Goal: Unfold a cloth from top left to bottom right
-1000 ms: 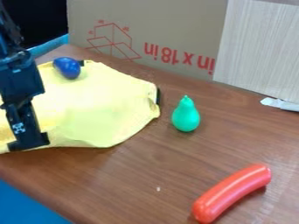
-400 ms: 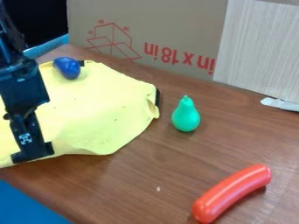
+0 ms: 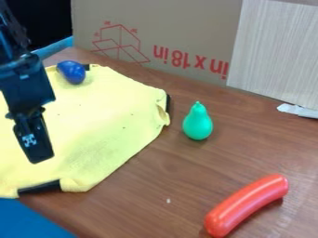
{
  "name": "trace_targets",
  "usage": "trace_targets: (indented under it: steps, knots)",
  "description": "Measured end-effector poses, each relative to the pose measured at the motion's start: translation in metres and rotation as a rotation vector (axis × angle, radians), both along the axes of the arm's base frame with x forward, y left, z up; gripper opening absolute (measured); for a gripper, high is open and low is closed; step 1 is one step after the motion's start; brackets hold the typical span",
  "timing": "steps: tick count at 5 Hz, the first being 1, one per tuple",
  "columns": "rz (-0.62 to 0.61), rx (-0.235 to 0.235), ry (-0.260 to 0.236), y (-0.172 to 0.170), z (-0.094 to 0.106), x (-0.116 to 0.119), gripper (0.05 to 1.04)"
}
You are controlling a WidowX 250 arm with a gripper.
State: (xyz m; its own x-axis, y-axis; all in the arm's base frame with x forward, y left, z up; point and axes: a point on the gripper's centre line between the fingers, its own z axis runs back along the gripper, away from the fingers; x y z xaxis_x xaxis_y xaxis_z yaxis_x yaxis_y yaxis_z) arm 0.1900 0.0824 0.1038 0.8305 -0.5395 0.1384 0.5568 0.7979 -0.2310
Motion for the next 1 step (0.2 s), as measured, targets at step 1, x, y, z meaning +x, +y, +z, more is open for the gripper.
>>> trace_targets:
  steps: [1]
  knots:
    - [-0.008,-0.024,-0.053,0.0112,0.0165,0.0096,0.781]
